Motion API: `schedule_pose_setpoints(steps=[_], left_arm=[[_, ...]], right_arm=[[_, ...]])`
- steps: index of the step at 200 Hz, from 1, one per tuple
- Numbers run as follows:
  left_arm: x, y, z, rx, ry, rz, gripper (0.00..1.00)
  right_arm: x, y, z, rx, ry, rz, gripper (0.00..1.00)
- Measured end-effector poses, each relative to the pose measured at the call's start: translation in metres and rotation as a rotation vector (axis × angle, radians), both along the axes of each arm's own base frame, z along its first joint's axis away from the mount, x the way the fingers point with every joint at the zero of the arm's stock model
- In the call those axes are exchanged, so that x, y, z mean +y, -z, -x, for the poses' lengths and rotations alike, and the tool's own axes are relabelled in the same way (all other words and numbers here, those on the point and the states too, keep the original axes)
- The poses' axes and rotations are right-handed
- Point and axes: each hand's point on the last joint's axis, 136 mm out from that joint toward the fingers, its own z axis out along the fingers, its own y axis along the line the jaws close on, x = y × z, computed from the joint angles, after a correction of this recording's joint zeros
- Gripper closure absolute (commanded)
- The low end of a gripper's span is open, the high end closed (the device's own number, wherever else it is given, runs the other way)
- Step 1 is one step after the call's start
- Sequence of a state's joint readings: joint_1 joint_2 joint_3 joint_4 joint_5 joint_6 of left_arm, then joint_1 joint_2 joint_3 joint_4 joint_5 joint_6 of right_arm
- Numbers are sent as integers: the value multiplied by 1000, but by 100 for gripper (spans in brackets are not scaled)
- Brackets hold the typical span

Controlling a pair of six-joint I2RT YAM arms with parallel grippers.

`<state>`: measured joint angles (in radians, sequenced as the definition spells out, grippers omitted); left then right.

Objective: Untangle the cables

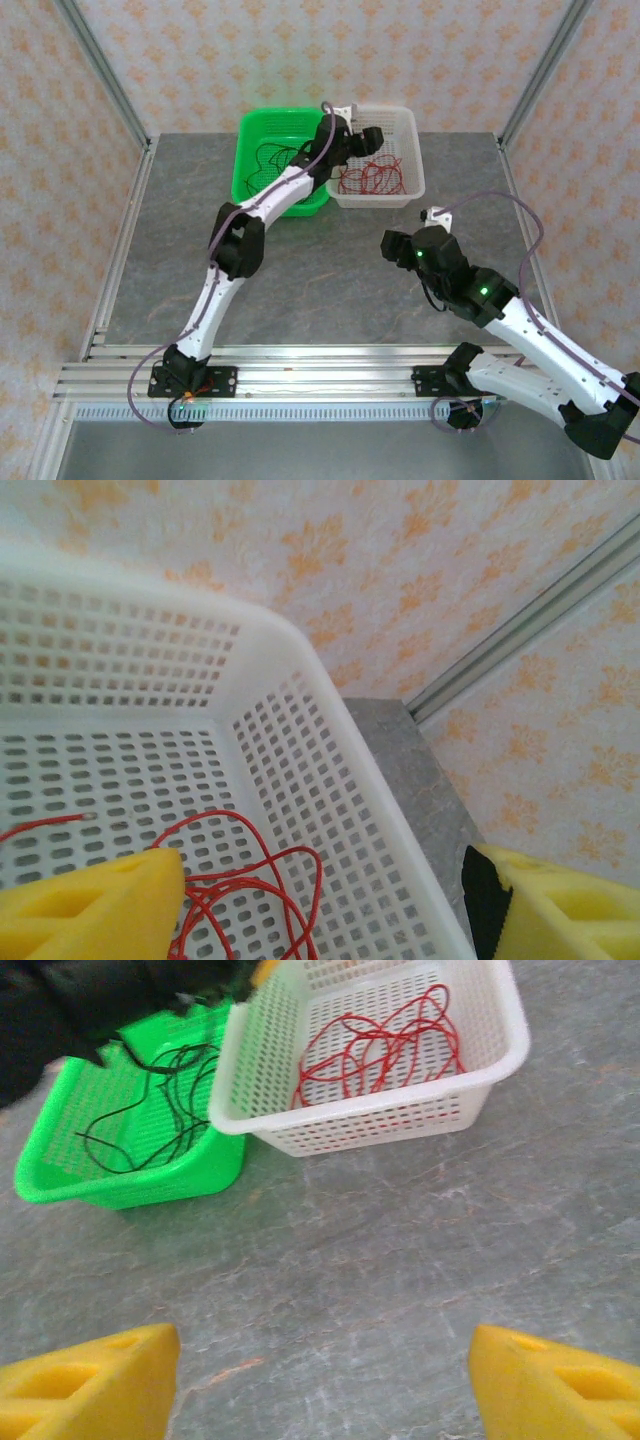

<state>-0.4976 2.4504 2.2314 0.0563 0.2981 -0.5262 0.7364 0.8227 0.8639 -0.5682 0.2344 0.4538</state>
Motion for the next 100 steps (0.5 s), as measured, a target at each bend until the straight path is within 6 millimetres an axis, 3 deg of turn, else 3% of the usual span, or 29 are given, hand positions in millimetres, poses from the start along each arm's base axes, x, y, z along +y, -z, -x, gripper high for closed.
schedule_pose_setpoints(steps=[25, 50, 70, 86, 100], left_arm=[[29, -61, 30, -97, -54, -35, 22], [77, -141, 81, -255, -150, -42, 21], [118, -191, 125, -374, -236, -31, 21], [147, -208, 156, -436, -300, -28, 19], [175, -200, 183, -465, -366, -35, 18]], right_arm=[[-19, 0, -7, -9, 79, 22, 21], [-41, -2, -15, -37, 158, 51, 18], [-59, -1, -22, -58, 219, 81, 18], [-75, 2, -29, -73, 272, 105, 17], [-89, 9, -35, -88, 316, 131, 14]])
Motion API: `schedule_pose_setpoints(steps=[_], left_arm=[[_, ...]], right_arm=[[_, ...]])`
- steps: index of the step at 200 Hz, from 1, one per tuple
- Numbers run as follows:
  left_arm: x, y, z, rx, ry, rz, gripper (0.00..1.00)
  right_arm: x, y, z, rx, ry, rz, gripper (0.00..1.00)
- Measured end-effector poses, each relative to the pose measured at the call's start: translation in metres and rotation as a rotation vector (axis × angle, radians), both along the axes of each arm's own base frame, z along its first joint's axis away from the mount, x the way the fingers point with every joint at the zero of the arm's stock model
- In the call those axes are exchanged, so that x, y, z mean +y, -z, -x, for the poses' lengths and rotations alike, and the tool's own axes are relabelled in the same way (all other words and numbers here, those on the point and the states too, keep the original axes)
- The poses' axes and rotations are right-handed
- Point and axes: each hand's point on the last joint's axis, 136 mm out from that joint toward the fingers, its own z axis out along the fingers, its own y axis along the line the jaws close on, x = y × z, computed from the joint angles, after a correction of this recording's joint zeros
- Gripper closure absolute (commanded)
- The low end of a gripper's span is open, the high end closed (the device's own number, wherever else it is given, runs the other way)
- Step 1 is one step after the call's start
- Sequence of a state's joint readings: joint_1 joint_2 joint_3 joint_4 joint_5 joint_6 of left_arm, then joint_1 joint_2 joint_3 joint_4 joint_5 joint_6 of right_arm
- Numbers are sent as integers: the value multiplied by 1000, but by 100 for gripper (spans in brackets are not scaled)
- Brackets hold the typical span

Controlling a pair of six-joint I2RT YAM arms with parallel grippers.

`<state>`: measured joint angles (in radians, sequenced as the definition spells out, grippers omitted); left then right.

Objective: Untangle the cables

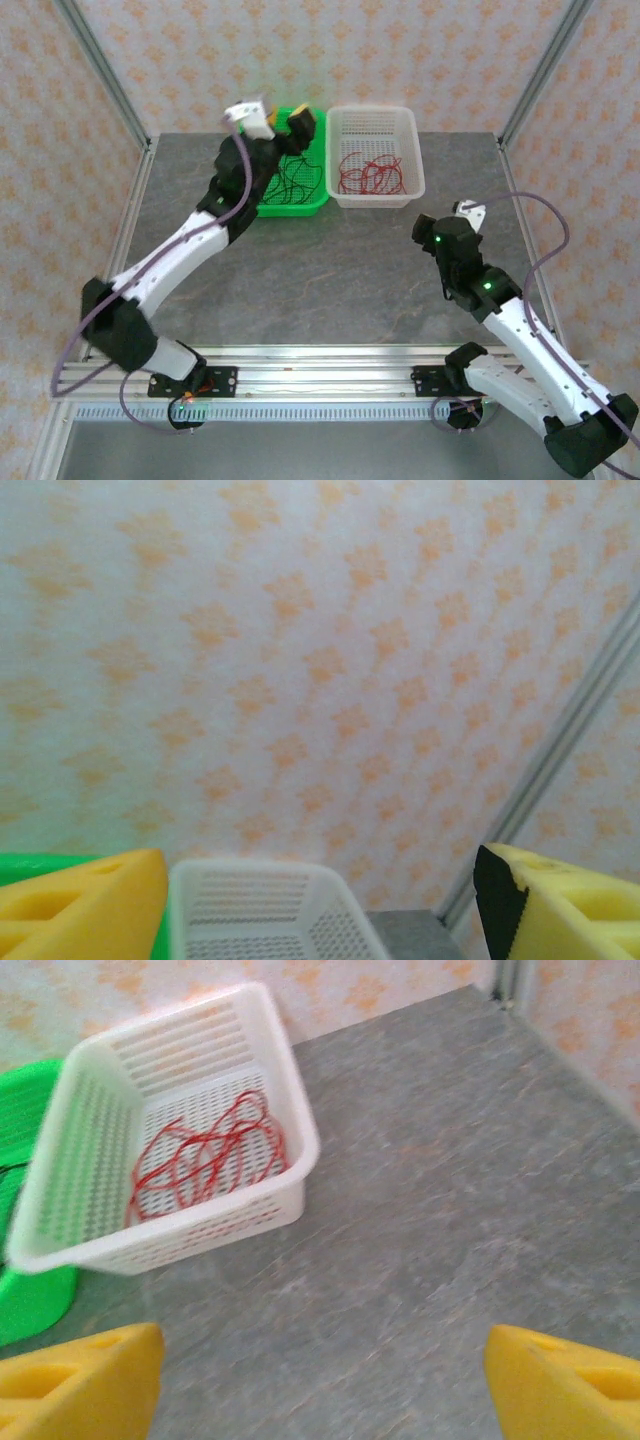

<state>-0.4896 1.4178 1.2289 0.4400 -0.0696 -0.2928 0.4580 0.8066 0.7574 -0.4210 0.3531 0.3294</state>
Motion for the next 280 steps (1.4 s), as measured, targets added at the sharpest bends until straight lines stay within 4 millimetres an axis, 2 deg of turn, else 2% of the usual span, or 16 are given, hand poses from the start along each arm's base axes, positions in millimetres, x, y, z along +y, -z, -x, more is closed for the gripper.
schedule_pose_setpoints(steps=[27, 46, 66, 78, 99, 117, 126, 134, 160, 184, 210, 243, 266, 276, 280], left_arm=[[53, 44, 34, 53, -158, -22, 18], [90, 65, 53, 87, -291, -31, 18], [130, 86, 83, 95, -431, -26, 21], [156, 107, 103, 94, -523, -14, 25], [197, 168, 136, 108, -680, -25, 34], [225, 233, 161, 174, -793, -90, 34], [235, 255, 171, 206, -834, -120, 33], [244, 265, 178, 224, -874, -135, 33], [261, 239, 181, 113, -945, -47, 31], [280, 232, 177, 68, -980, -29, 30], [290, 246, 163, 85, -969, -61, 29], [274, 303, 137, 255, -822, -207, 30], [260, 299, 122, 228, -730, -232, 28], [254, 298, 109, 228, -693, -245, 27], [253, 298, 103, 234, -680, -252, 22]], right_arm=[[-32, 23, -9, -2, 101, 40, 14], [-52, 39, -19, 5, 159, 49, 14], [-67, 58, -27, -6, 191, 57, 15], [-71, 72, -28, -29, 190, 67, 16], [-70, 100, -22, -71, 157, 96, 17], [-69, 117, -16, -106, 129, 121, 17], [-68, 121, -15, -128, 115, 134, 17], [-67, 121, -16, -150, 105, 144, 17], [-59, 114, -25, -240, 56, 161, 17], [-52, 111, -34, -299, 5, 175, 17], [-50, 114, -42, -327, -27, 182, 17], [-56, 123, -48, -324, -29, 175, 17], [-55, 115, -68, -331, -35, 166, 15], [-56, 106, -83, -343, -46, 151, 8], [-58, 103, -87, -351, -41, 143, 6]])
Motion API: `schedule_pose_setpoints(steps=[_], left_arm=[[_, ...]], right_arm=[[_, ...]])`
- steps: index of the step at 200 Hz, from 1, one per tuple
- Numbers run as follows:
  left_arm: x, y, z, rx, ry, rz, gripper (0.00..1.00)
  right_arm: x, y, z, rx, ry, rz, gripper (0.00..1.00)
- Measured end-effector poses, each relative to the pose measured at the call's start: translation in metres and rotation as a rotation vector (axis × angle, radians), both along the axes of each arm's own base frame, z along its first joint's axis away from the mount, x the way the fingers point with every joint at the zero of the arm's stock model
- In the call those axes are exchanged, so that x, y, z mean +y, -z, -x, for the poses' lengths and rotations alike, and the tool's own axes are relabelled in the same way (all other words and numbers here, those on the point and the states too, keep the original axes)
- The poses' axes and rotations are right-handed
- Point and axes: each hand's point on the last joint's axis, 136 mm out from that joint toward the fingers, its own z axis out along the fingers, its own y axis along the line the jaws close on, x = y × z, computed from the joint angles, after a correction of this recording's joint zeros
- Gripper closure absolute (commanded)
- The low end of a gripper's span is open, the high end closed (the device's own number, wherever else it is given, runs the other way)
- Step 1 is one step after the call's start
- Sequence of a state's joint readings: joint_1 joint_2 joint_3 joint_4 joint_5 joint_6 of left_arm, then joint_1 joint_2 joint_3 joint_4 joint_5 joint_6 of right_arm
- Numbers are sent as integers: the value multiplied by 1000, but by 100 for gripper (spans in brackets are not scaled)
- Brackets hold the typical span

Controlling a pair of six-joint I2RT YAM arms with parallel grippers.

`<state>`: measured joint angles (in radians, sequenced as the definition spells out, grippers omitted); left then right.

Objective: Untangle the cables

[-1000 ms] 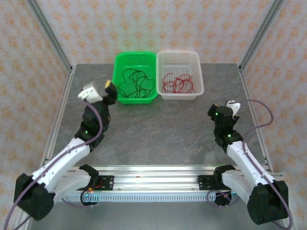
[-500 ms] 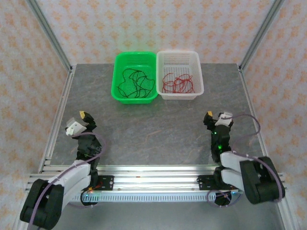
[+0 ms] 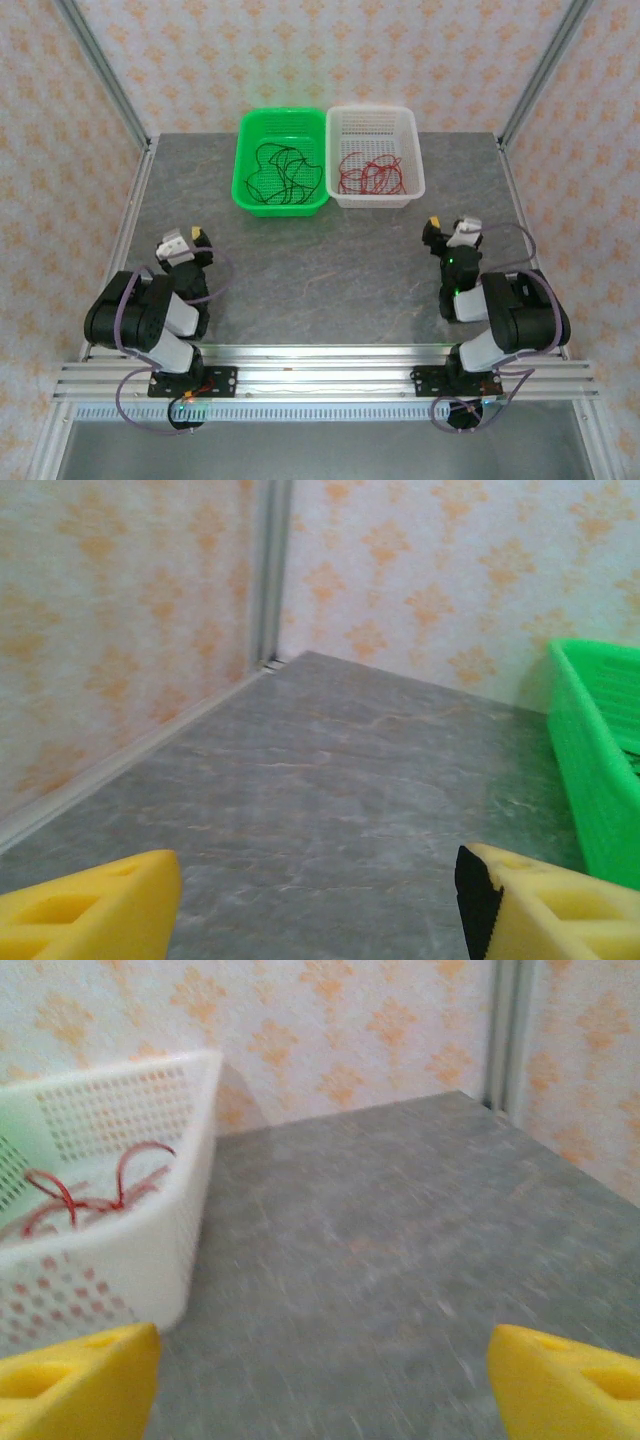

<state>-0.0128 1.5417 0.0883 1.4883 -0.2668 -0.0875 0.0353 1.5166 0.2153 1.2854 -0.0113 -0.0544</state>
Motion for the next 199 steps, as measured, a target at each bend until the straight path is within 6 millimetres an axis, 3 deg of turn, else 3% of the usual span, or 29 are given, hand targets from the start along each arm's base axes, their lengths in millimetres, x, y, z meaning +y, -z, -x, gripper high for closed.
schedule_pose_setpoints(steps=[18, 26, 32, 36, 97, 199], left_arm=[[-8, -14, -27, -11, 67, -8, 16], [-10, -20, -33, -27, 91, -11, 15], [-12, -20, -35, -22, 107, -13, 3], [-13, -19, -35, -17, 113, -12, 1], [-26, -5, -38, 45, 193, -21, 1], [-30, -2, -39, 59, 218, -18, 1]], right_arm=[[-8, -5, -6, -8, 9, -14, 5], [-8, -2, -6, 5, 6, -19, 0], [-7, 1, -6, 15, 1, -22, 0], [-6, 3, -6, 23, -3, -21, 0], [-3, 7, -5, 38, -16, -24, 0], [-3, 8, -5, 41, -17, -24, 0]])
